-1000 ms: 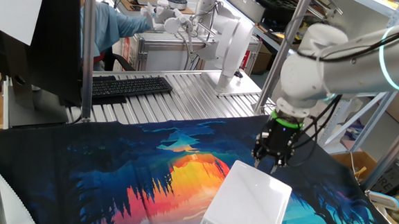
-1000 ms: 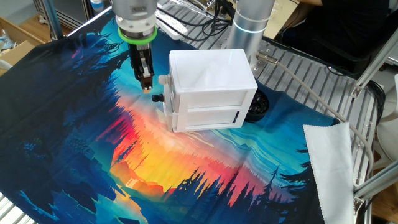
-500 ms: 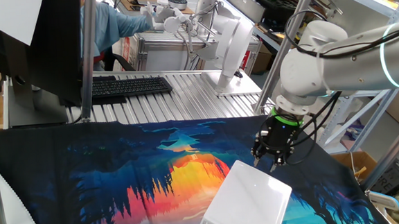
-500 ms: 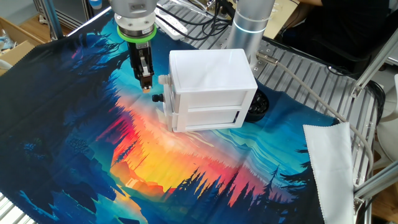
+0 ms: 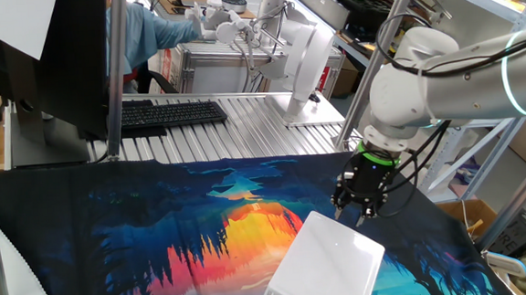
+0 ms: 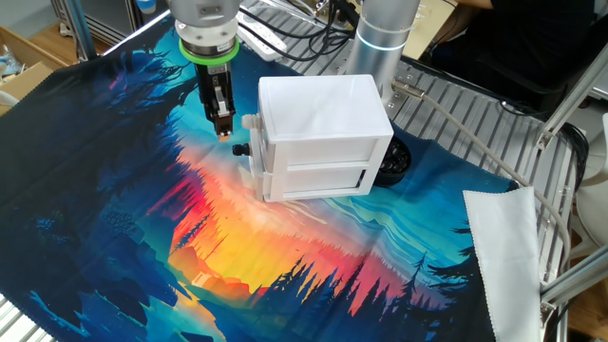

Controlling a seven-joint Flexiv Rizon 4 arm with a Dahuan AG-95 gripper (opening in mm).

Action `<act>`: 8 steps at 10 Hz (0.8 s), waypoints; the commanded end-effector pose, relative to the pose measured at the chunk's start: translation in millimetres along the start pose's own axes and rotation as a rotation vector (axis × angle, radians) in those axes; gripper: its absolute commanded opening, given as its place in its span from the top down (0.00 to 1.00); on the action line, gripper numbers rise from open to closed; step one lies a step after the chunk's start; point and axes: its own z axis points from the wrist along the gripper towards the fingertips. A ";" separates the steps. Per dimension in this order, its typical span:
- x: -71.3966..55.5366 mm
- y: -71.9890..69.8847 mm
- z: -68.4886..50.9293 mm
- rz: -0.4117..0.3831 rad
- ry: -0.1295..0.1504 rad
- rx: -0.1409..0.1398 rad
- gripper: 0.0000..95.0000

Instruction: Grasp the handle and close the drawer

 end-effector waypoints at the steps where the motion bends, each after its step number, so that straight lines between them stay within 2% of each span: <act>1: 0.0 0.0 0.2 -0.009 0.003 -0.001 0.60; 4: 0.0 0.0 0.2 -0.017 -0.002 -0.002 0.60; 6: 0.0 0.0 0.2 -0.025 -0.025 -0.008 0.60; 8: 0.2 0.0 0.4 -0.027 -0.010 -0.023 0.60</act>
